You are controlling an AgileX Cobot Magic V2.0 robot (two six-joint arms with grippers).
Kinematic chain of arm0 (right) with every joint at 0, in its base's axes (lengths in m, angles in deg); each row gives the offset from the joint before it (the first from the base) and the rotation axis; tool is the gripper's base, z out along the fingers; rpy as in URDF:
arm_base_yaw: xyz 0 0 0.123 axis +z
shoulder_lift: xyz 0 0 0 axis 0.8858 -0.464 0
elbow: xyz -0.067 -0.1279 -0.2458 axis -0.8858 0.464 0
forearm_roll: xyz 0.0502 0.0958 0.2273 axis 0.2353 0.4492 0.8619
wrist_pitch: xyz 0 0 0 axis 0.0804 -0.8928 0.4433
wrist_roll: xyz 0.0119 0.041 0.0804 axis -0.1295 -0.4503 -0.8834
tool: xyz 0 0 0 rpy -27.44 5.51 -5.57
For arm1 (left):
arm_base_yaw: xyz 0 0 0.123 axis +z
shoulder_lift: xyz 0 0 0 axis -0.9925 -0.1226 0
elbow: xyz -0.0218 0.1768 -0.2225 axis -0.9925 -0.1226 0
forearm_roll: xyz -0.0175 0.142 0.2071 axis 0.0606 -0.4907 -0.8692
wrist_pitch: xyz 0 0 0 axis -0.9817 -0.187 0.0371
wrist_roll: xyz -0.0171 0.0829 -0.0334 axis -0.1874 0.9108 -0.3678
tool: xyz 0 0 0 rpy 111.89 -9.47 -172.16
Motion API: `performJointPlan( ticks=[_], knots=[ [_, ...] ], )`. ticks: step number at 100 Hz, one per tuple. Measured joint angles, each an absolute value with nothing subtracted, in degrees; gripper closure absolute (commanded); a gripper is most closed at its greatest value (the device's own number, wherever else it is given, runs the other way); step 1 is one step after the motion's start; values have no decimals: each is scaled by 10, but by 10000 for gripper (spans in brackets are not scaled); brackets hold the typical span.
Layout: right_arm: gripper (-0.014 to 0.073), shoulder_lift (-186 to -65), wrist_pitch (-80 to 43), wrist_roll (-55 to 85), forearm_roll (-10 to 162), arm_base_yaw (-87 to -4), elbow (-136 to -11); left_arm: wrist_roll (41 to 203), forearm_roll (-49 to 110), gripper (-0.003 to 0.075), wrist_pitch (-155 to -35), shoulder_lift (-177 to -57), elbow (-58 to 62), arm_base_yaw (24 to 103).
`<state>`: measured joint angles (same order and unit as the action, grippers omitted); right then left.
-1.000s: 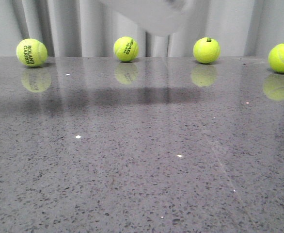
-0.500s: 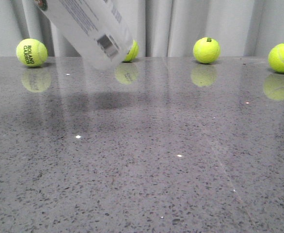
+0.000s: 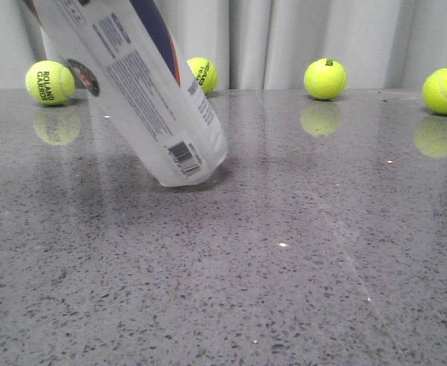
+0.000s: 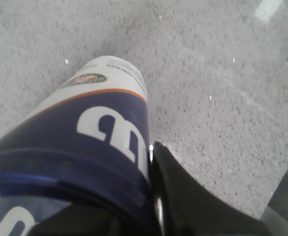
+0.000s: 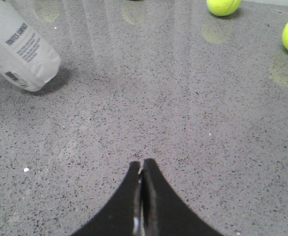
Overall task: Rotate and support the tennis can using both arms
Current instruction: 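Lift the lid end with the left gripper, tilting the can upright, then lower the can upright onto its base and release the left gripper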
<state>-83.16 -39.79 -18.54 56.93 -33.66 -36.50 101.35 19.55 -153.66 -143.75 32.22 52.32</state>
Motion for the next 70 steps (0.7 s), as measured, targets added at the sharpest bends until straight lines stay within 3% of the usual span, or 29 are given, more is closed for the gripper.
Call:
performJointPlan(
  ticks=[6,21,27,70],
  knots=[
    [661,-832,-398,-185,569,-337,-365,1014,198,606,-1532,-1442,323,523],
    [661,-832,-398,-185,569,-337,-365,1014,197,338,-1536,-1450,323,523],
    [661,-832,-398,-185,569,-337,-365,1014,197,288,-1536,-1452,324,523],
    [661,-832,-398,-185,569,-337,-365,1014,207,278,-1541,-1473,425,523]
  ],
)
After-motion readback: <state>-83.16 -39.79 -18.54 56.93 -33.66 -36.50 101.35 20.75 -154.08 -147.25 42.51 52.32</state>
